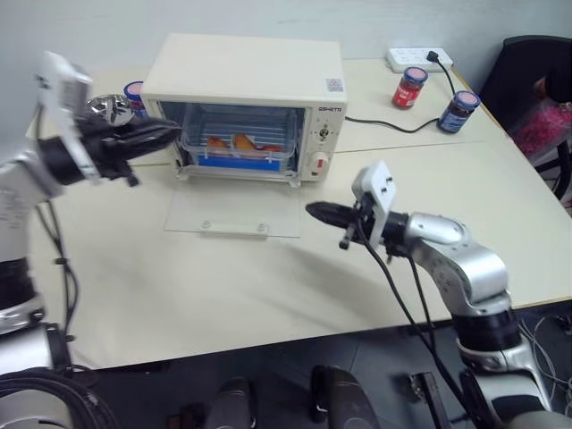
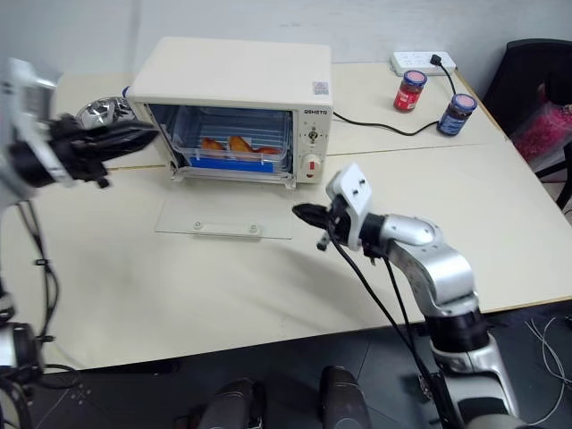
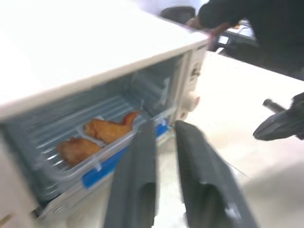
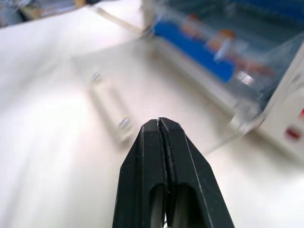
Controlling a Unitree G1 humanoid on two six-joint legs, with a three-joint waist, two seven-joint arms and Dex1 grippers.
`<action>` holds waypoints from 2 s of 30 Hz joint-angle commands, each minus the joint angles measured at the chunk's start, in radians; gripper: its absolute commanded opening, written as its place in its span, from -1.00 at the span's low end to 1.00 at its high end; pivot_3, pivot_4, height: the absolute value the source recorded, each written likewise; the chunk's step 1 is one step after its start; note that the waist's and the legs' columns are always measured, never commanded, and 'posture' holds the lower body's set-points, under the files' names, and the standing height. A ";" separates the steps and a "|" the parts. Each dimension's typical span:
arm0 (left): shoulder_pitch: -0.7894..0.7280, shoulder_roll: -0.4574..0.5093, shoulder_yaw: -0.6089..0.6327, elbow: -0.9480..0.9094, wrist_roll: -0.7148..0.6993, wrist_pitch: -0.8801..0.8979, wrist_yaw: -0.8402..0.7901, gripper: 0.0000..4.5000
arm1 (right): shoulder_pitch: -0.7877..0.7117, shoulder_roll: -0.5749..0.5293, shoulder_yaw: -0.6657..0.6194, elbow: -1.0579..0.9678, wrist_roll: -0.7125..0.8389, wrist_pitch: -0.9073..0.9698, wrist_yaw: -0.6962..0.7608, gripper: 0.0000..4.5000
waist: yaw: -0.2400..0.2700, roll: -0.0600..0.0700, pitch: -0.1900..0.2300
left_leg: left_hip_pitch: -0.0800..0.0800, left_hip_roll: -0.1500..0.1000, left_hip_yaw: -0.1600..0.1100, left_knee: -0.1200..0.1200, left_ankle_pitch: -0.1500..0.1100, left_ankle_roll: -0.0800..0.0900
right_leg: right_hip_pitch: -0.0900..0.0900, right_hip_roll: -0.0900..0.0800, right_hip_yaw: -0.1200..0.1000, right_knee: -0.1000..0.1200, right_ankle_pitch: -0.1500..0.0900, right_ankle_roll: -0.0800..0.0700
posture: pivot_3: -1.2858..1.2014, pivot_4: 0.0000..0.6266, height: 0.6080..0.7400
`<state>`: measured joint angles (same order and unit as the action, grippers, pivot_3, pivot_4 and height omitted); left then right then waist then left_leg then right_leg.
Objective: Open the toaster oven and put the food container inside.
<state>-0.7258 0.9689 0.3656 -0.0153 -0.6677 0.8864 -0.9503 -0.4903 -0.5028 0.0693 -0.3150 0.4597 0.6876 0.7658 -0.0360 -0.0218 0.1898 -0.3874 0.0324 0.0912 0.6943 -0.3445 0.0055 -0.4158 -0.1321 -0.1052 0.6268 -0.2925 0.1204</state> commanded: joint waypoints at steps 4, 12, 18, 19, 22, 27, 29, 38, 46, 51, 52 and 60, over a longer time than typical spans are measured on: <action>0.167 0.295 0.120 -0.040 -0.058 0.017 -0.309 0.19 | 0.181 -0.051 -0.043 -0.155 0.058 0.088 -0.037 -1.00 | 0.012 0.000 0.000 | 0.000 0.000 0.002 0.000 0.000 0.000 | 0.000 0.000 0.000 0.000 0.000 -0.001 | 0.03 -0.52 1.00; 0.207 0.403 0.163 -0.012 -0.058 -0.014 -0.409 0.98 | 0.195 0.106 0.057 0.043 -0.068 -0.026 -0.161 -1.00 | 0.011 0.001 0.001 | 0.001 0.000 0.002 0.000 0.000 0.000 | 0.000 0.001 0.001 0.001 -0.001 -0.002 | 0.03 -0.52 1.00; 0.214 0.407 0.166 -0.018 -0.041 -0.048 -0.399 0.98 | 0.082 0.233 0.090 0.261 -0.154 -0.151 -0.206 -1.00 | 0.005 0.001 0.001 | 0.000 0.000 0.003 -0.001 0.000 -0.001 | -0.002 0.002 0.001 0.001 -0.001 -0.002 | 0.03 -0.52 1.00; 0.214 0.403 0.165 -0.021 -0.040 -0.051 -0.392 0.98 | 0.064 0.243 0.090 0.283 -0.163 -0.166 -0.209 -1.00 | 0.005 0.001 0.001 | 0.000 0.000 0.003 -0.002 0.000 -0.001 | -0.002 0.001 0.001 0.001 -0.001 -0.002 | 0.03 -0.52 1.00; 0.218 0.394 0.167 -0.029 -0.048 -0.048 -0.381 0.98 | 0.025 0.251 0.067 0.284 -0.154 -0.172 -0.198 -1.00 | 0.005 0.002 0.001 | 0.000 0.000 0.003 -0.002 0.000 -0.001 | -0.002 0.001 0.001 0.001 -0.001 -0.002 | 0.03 -0.52 1.00; 0.225 0.374 0.167 -0.029 -0.047 -0.060 -0.353 0.98 | -0.061 0.207 -0.050 0.147 -0.020 -0.088 -0.150 -1.00 | 0.007 0.002 0.001 | 0.000 0.000 0.003 -0.002 0.000 -0.001 | -0.002 0.001 0.001 0.001 -0.001 -0.002 | 0.03 -0.52 1.00; 0.225 0.366 0.164 -0.023 -0.047 -0.067 -0.345 0.98 | -0.120 0.195 -0.113 0.119 0.048 -0.039 -0.157 -1.00 | 0.008 0.003 0.002 | -0.001 0.000 0.003 -0.001 0.000 -0.001 | -0.002 0.001 0.002 0.001 -0.001 -0.002 | 0.03 -0.52 1.00; 0.198 0.338 0.137 0.016 -0.042 -0.104 -0.311 1.00 | -0.187 0.017 -0.185 0.102 0.120 0.053 -0.065 -0.92 | 0.009 0.004 0.002 | -0.001 0.000 0.003 -0.003 0.000 0.000 | -0.003 0.001 0.001 0.001 -0.001 -0.002 | 0.03 -0.52 1.00; 0.194 0.353 0.120 0.067 -0.028 -0.141 -0.326 1.00 | -0.177 -0.379 -0.324 0.138 0.263 0.180 0.235 0.17 | 0.012 0.004 0.003 | -0.001 0.000 0.004 -0.002 0.000 0.000 | -0.003 0.001 0.001 0.001 -0.001 -0.001 | 0.03 -0.52 1.00; 0.197 0.358 0.109 0.089 -0.014 -0.172 -0.345 1.00 | -0.193 -0.549 -0.382 0.235 0.279 0.176 0.352 0.89 | 0.010 0.004 0.003 | -0.001 0.000 0.005 -0.002 0.000 0.000 | -0.003 0.001 0.002 0.001 -0.001 -0.001 | 0.03 -0.52 1.00; 0.194 0.358 0.107 0.092 -0.013 -0.174 -0.345 1.00 | -0.183 -0.566 -0.384 0.240 0.273 0.159 0.374 0.99 | 0.008 0.004 0.003 | -0.001 0.000 0.006 -0.002 0.000 0.000 | -0.003 0.001 0.002 0.001 -0.001 -0.001 | 0.03 -0.52 1.00; 0.190 0.345 0.083 0.095 0.001 -0.229 -0.369 1.00 | -0.173 -0.561 -0.369 0.245 0.253 0.125 0.380 0.99 | 0.010 0.005 0.003 | 0.000 0.000 0.007 -0.002 0.000 0.000 | -0.004 0.000 0.003 0.001 -0.001 -0.001 | 0.03 -0.52 1.00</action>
